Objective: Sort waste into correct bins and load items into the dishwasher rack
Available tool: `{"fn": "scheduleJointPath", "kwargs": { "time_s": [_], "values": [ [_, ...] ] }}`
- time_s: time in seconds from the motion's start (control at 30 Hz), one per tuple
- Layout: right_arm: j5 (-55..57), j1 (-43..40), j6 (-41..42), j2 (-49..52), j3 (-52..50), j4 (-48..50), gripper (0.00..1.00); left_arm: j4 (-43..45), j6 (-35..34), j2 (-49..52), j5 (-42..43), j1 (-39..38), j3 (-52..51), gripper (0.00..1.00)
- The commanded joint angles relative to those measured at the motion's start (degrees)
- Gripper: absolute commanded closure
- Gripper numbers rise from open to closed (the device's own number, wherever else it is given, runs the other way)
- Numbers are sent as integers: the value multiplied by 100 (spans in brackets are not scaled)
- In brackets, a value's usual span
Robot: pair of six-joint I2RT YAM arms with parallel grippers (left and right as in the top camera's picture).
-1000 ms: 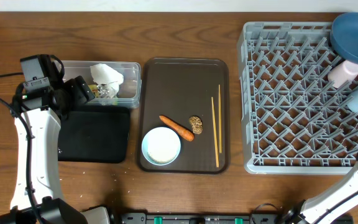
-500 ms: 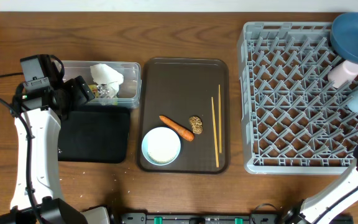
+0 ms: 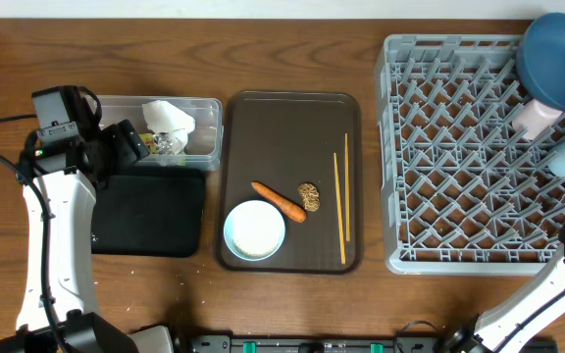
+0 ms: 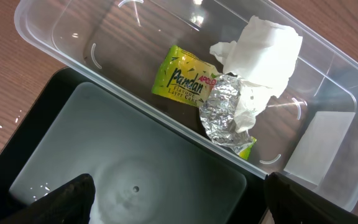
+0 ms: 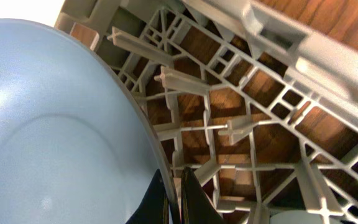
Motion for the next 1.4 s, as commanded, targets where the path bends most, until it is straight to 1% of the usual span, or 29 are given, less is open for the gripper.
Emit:
{"fn": "scheduleJointPath", "kwargs": {
  "time_s": [0.0,0.17,0.27,0.33,0.53,0.7,0.77,0.93,1.17,1.37],
  "values": [
    [28,52,-240,-157,-2,76,99,-17,31,-42,-48,17,31,12],
    [33,50,-621,-656,-2,229,99,-17,31,-42,-48,17,31,12],
    [195,101,-1049,-1097,-2,291,99,-17,31,-42,-48,17,31,12],
    [505,212,-1421,-1403,-2,280,99,-17,31,-42,-48,17,31,12],
    [2299,876,-2367,-2175,-4,153,99,-17,31,-42,-48,17,31,12],
    [4483,1692,-3034,-2358,-4,153,99,-15,31,-42,-48,17,31,12],
    [5482,2033,-3130,-2319,-7,153,99,-15,31,-42,-48,17,31,12],
    [6920,2608,-3167,-2208,-7,160,99,-15,33,-42,-48,17,31,12],
    [7947,2922,-3195,-1980,-20,142,99,-13,33,-42,-48,17,31,12],
    [8205,3047,-3285,-1696,-90,-107,99,-13,31,-42,-48,17,31,12]
  ]
}}
